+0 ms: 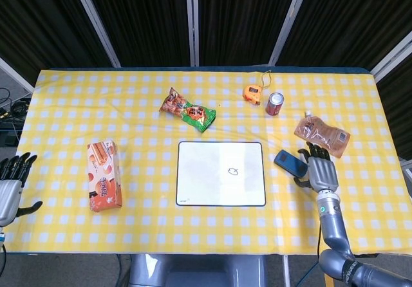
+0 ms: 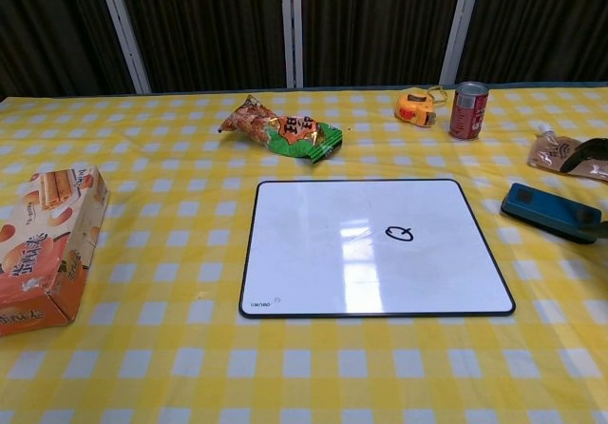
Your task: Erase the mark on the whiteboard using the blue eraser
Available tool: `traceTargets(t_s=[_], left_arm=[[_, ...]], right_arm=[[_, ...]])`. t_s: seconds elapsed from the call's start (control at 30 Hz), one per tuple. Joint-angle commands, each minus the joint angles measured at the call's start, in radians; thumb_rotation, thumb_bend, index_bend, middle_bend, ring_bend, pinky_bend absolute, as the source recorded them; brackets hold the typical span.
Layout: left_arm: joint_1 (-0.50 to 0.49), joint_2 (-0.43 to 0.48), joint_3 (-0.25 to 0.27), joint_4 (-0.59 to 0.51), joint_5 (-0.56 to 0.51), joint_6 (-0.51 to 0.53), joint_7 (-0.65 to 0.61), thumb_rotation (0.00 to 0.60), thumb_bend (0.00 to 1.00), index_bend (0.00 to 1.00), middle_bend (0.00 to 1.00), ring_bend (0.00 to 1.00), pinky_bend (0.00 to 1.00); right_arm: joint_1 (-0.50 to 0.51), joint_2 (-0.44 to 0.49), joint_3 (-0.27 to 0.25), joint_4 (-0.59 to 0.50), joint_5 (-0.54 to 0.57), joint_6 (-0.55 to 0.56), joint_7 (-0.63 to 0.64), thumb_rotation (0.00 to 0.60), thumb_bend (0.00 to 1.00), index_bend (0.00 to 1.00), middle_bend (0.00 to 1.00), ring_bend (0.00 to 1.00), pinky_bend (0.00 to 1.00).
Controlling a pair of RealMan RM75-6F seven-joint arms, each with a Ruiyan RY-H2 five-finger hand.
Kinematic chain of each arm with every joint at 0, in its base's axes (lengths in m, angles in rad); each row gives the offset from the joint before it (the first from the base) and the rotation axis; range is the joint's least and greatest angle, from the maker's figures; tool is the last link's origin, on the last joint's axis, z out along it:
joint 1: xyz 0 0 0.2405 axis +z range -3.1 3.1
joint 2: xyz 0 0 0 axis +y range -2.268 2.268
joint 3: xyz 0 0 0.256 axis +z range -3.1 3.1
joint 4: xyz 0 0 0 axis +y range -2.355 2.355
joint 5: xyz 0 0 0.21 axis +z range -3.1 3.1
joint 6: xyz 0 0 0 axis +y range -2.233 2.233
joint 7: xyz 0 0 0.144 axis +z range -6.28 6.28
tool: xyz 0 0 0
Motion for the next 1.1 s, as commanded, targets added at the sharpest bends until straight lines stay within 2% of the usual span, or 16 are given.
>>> traceTargets(t_s=[0.03, 0.57, 0.73, 1.1], left_arm=[[-0.001, -0.001, -0.001, 0.001, -0.002, -0.002, 0.001, 0.6, 0.15, 0.0, 0.0, 0.0, 0.0], [-0.011, -0.008, -0.003, 0.007, -0.03, -0.026, 0.013, 0.6, 0.15, 0.0, 0.0, 0.0, 0.0], [-0.013, -0.012, -0.002, 0.008, -0.033, -0.028, 0.023, 0.6, 0.15, 0.0, 0.0, 0.0, 0.0], [-0.017, -0.013, -0.003, 0.01, -0.041, -0.033, 0.024, 0.6, 0.15, 0.0, 0.0, 0.0, 0.0]], right_arm=[[0.008, -0.019, -0.003, 0.031, 0.003, -0.009, 0.015, 0.6, 0.14, 0.24, 0.04, 0.0, 0.0], [0.037, -0.085, -0.001, 0.175, 0.013, -0.052, 0.057, 0.6, 0.14, 0.24, 0.05, 0.0, 0.0], [0.048, -0.101, 0.0, 0.218, 0.009, -0.048, 0.044, 0.6, 0.19, 0.24, 0.08, 0.0, 0.0], [0.062, -0.106, 0.011, 0.245, 0.043, -0.07, 0.018, 0.6, 0.23, 0.32, 0.14, 0.0, 0.0]])
